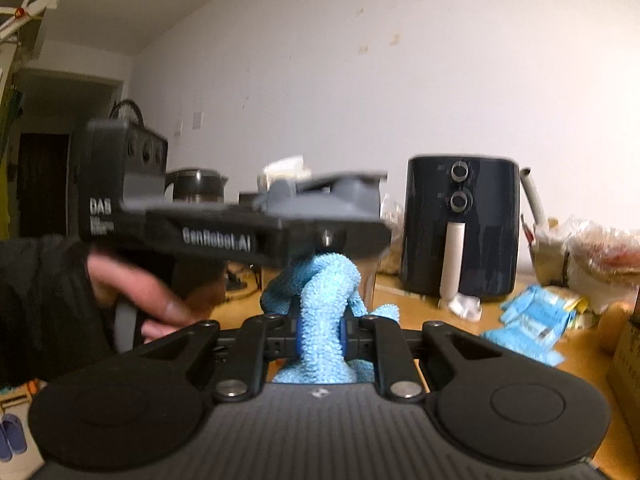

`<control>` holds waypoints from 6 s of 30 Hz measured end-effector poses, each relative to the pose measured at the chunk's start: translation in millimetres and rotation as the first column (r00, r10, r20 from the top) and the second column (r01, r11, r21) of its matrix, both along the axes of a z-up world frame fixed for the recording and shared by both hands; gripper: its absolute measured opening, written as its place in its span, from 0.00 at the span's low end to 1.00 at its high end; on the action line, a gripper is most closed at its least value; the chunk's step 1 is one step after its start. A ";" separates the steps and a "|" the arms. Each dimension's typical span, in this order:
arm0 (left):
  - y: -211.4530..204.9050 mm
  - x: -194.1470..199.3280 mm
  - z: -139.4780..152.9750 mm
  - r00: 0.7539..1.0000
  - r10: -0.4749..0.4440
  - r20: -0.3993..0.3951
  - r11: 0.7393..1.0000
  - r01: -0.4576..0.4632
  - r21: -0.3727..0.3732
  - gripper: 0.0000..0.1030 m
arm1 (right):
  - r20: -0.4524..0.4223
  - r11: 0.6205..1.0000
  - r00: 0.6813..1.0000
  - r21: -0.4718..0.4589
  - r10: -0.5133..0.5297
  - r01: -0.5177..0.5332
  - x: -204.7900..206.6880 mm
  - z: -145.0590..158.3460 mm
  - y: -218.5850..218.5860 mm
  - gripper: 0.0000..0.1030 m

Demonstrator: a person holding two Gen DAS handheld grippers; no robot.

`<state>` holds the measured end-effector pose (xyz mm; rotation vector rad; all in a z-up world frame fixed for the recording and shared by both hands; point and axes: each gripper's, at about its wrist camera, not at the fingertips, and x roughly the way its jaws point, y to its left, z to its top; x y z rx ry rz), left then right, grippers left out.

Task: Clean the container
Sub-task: 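Wipe the blue cloth up the red-printed bottle wall with the right gripper while the left gripper holds it, then rub the blue cloth against the bottle side with the right gripper while the left gripper holds it, then rotate the shaker bottle by its lid with the left gripper while the right gripper holds the cloth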

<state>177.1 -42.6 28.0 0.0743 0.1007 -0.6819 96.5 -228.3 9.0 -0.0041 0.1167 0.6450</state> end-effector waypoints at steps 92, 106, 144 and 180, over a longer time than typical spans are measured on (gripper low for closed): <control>-23.9 -12.0 7.9 0.972 0.237 0.003 0.970 -0.236 0.056 0.94 | -0.056 0.995 0.995 0.052 -0.085 0.088 -31.3 -16.5 -36.3 0.10; -40.6 -20.8 7.5 0.924 0.382 0.026 0.923 -0.383 0.045 0.94 | -0.062 0.994 0.994 0.064 -0.089 0.093 -32.1 -19.1 -38.9 0.10; -85.9 -28.1 11.6 0.671 0.740 -0.046 0.672 -0.740 0.007 1.00 | -0.081 0.991 0.991 0.067 -0.108 0.113 -33.8 -25.4 -46.5 0.11; -93.8 -24.2 13.4 0.641 0.766 -0.038 0.642 -0.767 0.001 0.93 | -0.090 0.991 0.989 0.065 -0.115 0.121 -28.7 -28.1 -48.4 0.11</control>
